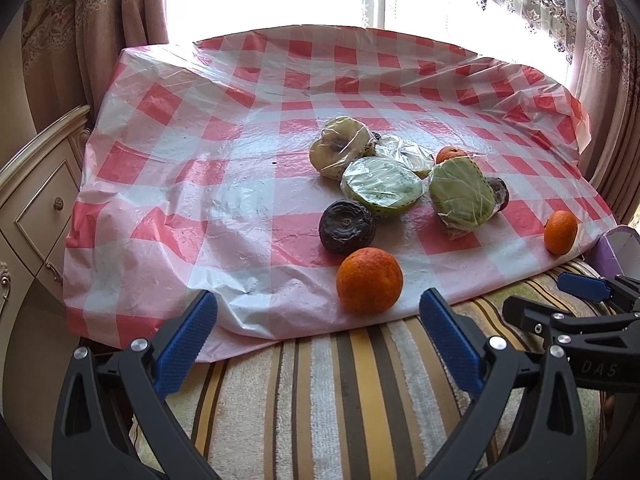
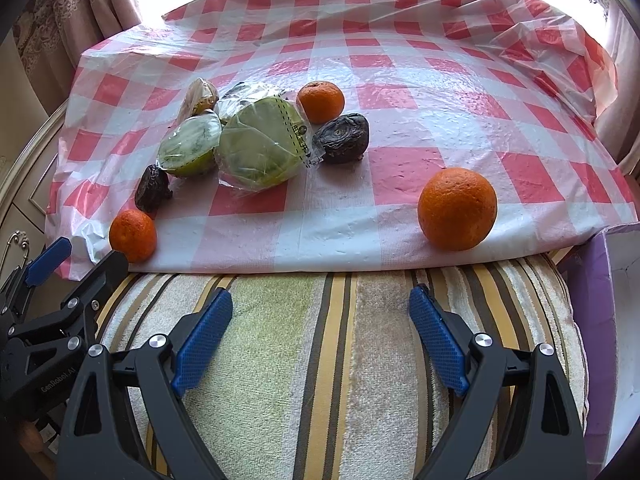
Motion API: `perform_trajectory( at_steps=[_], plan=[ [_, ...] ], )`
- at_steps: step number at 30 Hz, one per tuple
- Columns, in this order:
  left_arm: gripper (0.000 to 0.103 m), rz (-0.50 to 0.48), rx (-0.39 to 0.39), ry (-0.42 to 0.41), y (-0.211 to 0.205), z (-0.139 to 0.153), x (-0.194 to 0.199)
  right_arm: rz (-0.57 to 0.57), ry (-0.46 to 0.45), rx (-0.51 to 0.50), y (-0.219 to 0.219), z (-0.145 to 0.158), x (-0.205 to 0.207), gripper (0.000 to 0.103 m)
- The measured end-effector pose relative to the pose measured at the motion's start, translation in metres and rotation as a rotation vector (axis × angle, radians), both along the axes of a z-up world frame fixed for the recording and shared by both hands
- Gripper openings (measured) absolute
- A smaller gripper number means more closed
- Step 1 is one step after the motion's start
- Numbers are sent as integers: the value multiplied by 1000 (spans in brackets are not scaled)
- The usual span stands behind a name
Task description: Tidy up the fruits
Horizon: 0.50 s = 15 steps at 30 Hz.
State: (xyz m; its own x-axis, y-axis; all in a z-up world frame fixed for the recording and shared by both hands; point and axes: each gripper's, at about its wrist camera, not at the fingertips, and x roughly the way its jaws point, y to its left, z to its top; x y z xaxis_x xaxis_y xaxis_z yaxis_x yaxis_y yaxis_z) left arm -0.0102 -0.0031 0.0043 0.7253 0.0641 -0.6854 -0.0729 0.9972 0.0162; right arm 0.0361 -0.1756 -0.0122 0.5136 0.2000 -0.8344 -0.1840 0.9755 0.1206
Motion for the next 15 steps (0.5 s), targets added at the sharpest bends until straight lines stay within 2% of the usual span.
perform_trajectory(
  at_steps=[15],
  plan=[
    [101, 9, -5, 14, 3, -3, 2, 0, -2, 1, 0, 0, 0, 87]
  ],
)
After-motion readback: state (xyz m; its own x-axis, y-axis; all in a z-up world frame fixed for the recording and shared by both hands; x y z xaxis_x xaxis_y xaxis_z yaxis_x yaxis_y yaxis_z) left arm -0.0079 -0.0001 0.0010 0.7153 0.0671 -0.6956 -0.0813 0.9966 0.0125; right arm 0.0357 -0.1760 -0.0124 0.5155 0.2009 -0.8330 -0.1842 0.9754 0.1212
